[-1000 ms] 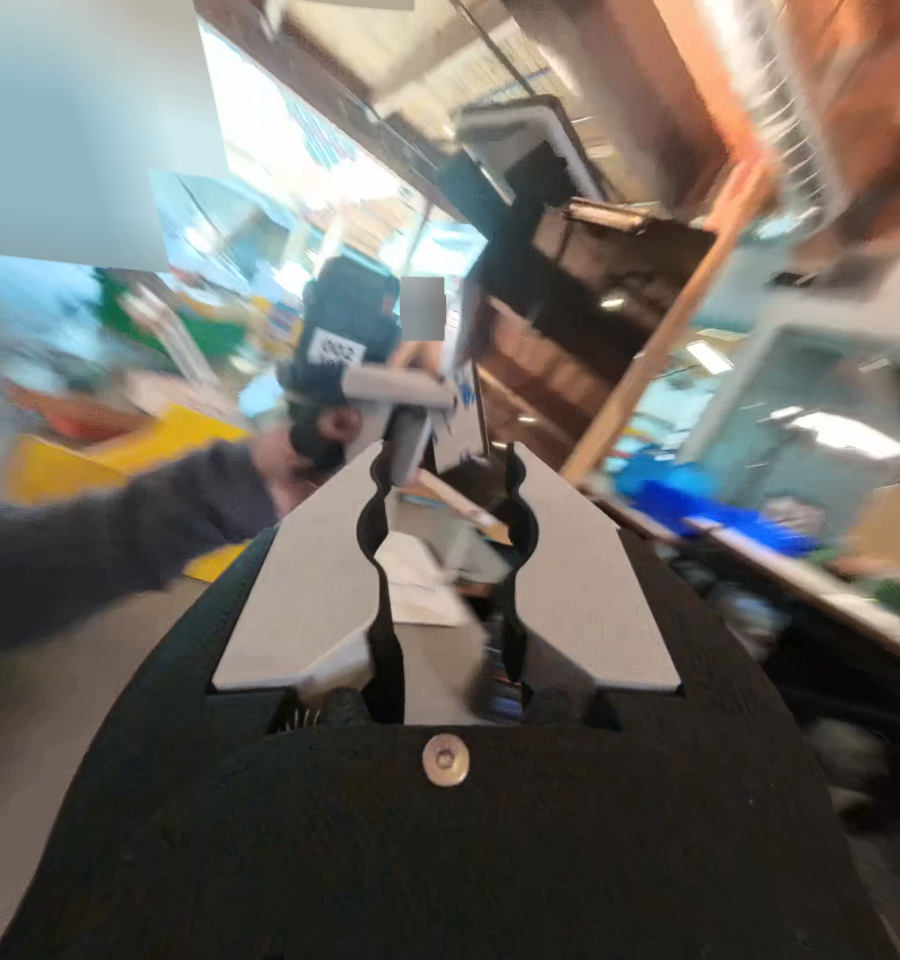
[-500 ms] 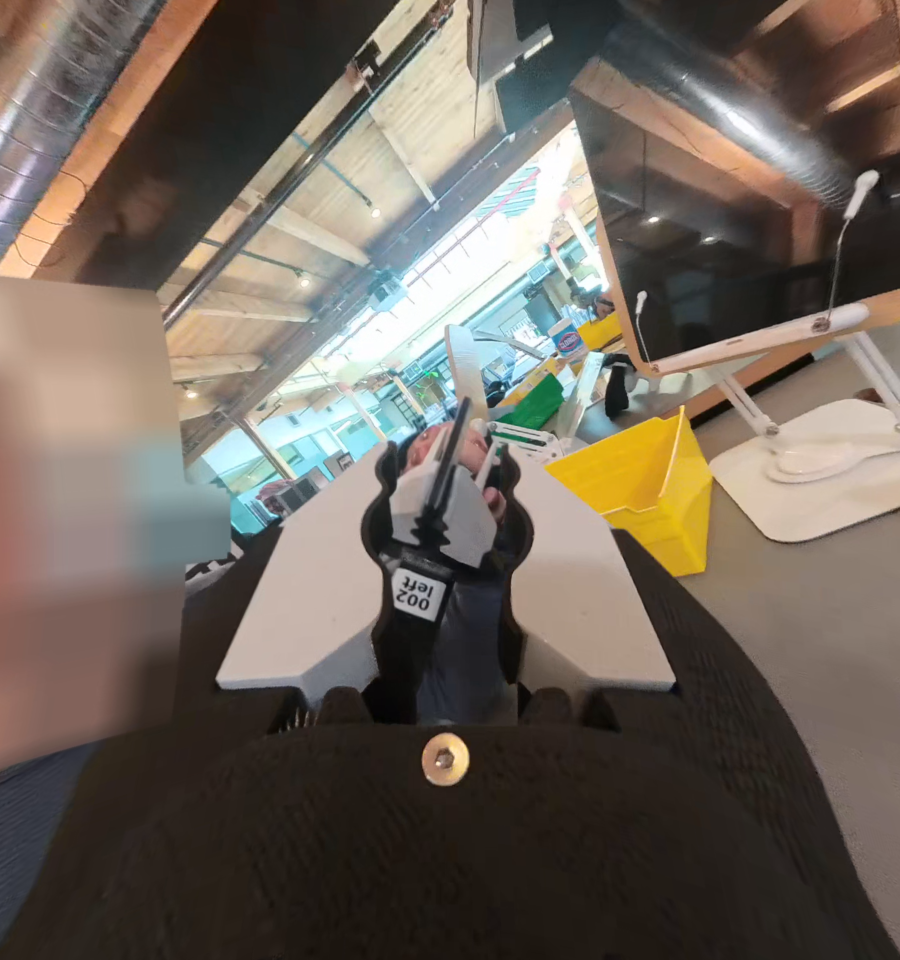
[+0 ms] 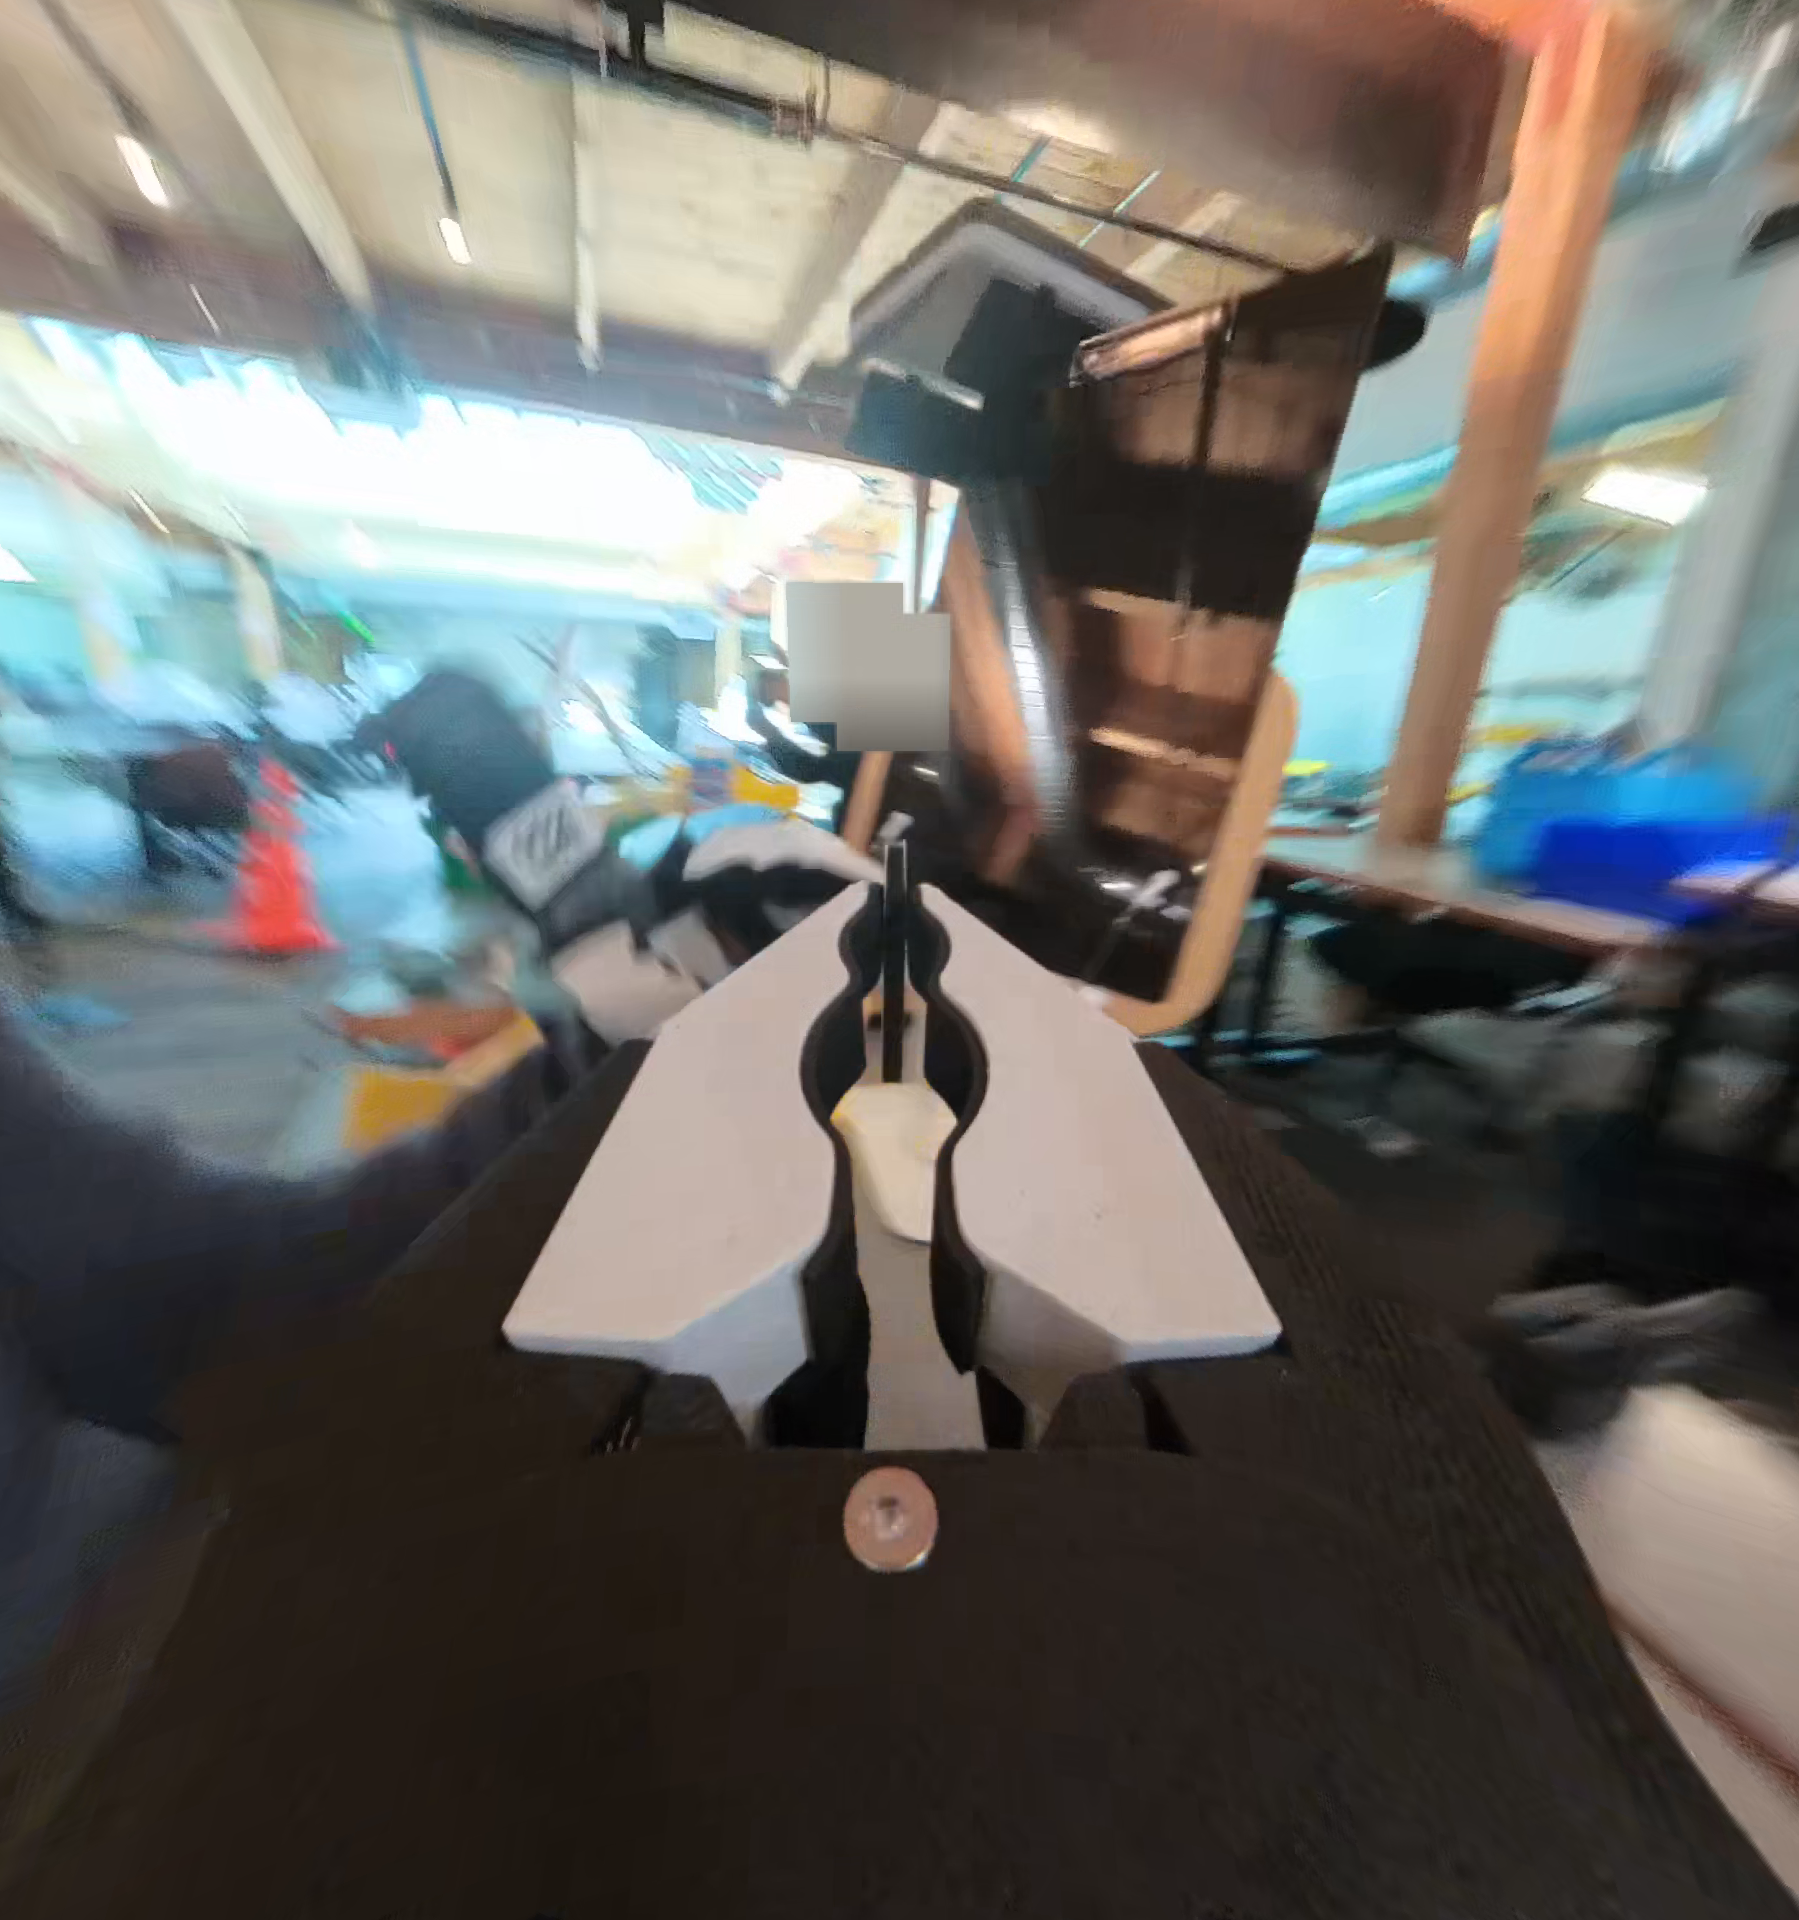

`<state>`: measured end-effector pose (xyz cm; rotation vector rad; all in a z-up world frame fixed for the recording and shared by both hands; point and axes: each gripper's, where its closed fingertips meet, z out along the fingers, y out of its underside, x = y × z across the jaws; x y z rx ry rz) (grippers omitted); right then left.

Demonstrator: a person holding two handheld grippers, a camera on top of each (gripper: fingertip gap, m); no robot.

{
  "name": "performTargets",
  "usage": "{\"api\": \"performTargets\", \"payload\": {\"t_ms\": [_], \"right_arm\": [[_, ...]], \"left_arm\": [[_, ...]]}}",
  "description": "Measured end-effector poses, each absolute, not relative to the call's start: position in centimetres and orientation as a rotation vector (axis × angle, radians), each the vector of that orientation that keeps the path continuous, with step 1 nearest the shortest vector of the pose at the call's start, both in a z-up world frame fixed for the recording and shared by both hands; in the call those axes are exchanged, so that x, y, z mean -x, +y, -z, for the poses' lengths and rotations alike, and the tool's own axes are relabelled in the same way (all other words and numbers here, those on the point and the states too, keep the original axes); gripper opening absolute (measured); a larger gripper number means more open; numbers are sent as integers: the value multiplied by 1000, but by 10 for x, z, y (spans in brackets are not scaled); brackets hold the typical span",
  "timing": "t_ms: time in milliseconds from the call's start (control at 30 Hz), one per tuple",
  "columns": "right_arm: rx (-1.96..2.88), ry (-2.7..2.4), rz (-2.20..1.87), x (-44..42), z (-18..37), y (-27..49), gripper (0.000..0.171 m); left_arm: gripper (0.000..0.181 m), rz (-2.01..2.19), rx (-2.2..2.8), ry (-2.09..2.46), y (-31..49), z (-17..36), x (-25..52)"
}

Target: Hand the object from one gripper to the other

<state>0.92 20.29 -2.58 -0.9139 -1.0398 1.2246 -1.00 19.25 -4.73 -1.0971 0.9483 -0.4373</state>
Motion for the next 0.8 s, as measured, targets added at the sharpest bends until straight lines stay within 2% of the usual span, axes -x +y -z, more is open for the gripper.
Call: {"api": "performTargets", "payload": {"t_ms": [100,167,300,400,500,600,700,800], "right_arm": [[667,-1099,-803,-12,19,189,1],[523,-1098,-524,-11,15,181,1],[368,-1052,177,-8,12,191,1],[222,-1031,621,-1,15,194,2],[145,-1032,714,13,21,189,2],[109,-1035,737,23,26,186,2],[90,-1036,718,30,29,180,2],[78,-1020,738,33,29,179,2]], "left_arm": [[66,1157,1225,727,184,27,18],[62,1413,1248,616,184,23,24],[40,1581,1201,515,181,12,27],[38,1483,1275,534,182,18,16],[32,1356,1285,518,187,17,12],[18,1266,1293,495,194,19,14],[3,1305,1281,487,193,17,17],[0,1387,1280,493,189,16,19]]}}
